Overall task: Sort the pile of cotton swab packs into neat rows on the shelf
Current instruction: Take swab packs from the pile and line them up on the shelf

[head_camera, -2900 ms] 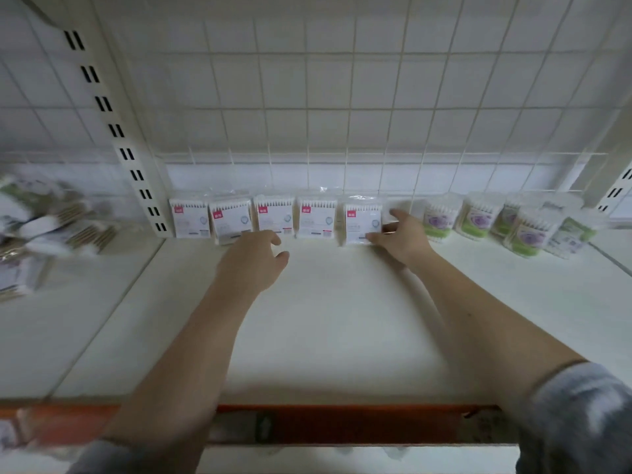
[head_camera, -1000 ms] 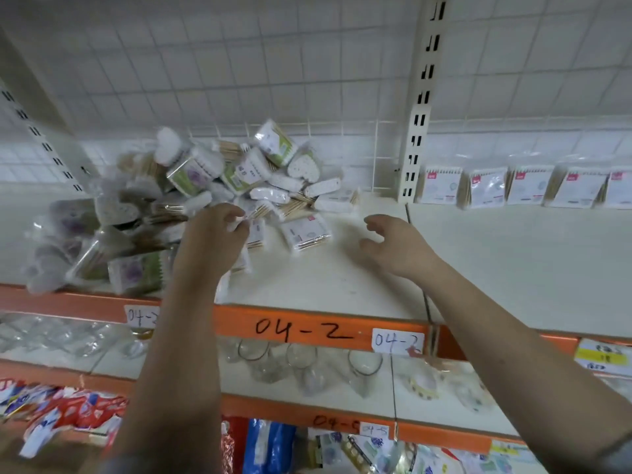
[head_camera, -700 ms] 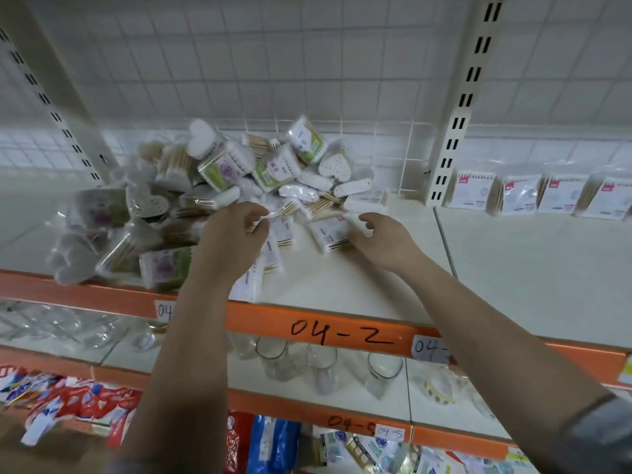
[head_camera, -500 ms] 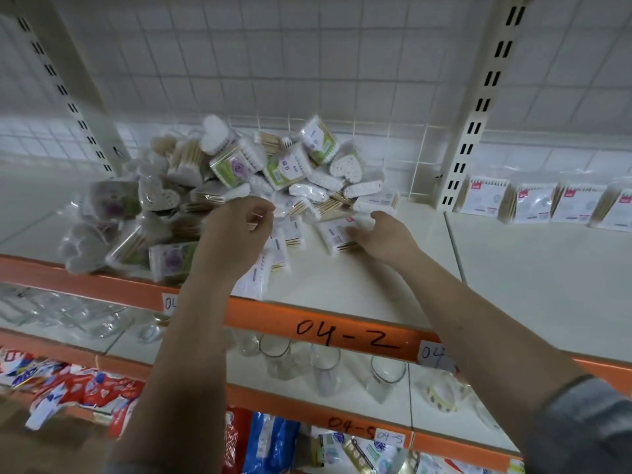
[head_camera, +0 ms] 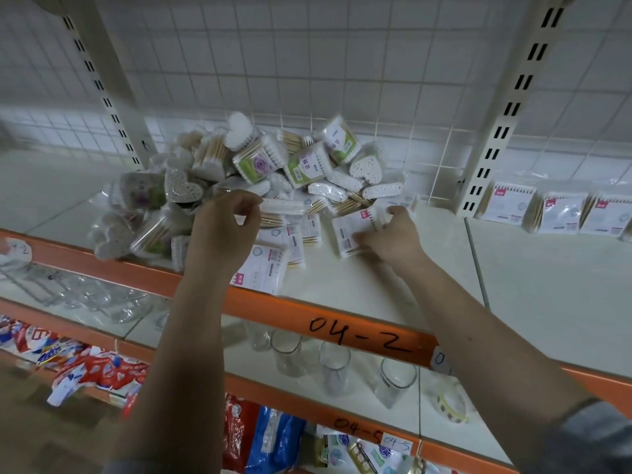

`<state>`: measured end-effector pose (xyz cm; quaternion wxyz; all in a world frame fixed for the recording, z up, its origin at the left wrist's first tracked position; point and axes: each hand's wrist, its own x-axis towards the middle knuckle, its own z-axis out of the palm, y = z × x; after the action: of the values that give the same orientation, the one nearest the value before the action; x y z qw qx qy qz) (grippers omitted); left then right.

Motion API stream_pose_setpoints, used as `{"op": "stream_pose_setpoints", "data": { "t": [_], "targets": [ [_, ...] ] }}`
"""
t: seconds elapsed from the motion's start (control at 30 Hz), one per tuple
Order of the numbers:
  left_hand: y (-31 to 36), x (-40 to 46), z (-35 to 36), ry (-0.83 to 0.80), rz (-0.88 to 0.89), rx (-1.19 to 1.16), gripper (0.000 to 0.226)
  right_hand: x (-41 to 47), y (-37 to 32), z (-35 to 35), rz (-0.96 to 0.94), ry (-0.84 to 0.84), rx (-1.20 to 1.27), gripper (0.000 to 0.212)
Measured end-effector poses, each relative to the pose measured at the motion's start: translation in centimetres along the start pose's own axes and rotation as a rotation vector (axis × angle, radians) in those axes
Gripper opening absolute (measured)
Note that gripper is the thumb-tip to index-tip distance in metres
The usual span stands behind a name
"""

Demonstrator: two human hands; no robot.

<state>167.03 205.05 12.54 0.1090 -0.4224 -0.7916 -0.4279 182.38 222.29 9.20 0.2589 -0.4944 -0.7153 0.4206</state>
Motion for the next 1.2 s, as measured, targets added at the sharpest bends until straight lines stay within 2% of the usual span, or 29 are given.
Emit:
{"op": "stream_pose_setpoints", "data": {
  "t": [0.13, 0.27, 0.33, 0.43, 0.57, 0.7, 0.8, 1.0, 1.2],
  "targets": [
    [-0.5, 1.3, 0.3, -0.037, 0.041, 0.051, 0.022, -0.7, 0.3, -0.9, -0.032, 0.081, 0.193, 0.064],
    [-0.6, 2.5, 1.3, -0.200, 0.091, 0.143, 0.036, -1.4, 1.3, -2.1, -0.055, 0.097, 0.321, 0.017],
    [-0.8, 2.9, 2.0, -0.276, 0.100, 0.216, 0.041, -1.9, 1.9, -2.4, -0.028, 0.097, 0.370, 0.027],
    [-1.4, 3.5, 2.8, -0.337, 0.043, 0.247, 0.046, -2.7, 2.7, -2.9, 0.025, 0.080, 0.492, 0.030],
    [-1.9, 3.9, 3.7, -0.282, 0.024, 0.265, 0.038, -3.9, 3.4, -3.6, 0.058, 0.090, 0.571, 0.029],
    [-2.0, 3.8, 4.0, -0.220, 0.075, 0.233, 0.020, -5.3, 3.9, -4.0, 0.083, 0.113, 0.619, 0.020],
    [-0.9, 3.8, 3.8, -0.175, 0.105, 0.139, 0.019, -6.1, 3.7, -4.3, 0.092, 0.160, 0.625, 0.015],
    [3.0, 2.8, 4.2, -0.133, 0.220, -0.101, 0.017, -8.3, 3.4, -5.6, 0.114, 0.288, 0.659, 0.020],
    [6.0, 1.1, 6.6, -0.228, 0.129, -0.406, 0.009, -10.4, 4.5, -8.7, 0.172, 0.432, 0.704, 0.018]
  ]
}}
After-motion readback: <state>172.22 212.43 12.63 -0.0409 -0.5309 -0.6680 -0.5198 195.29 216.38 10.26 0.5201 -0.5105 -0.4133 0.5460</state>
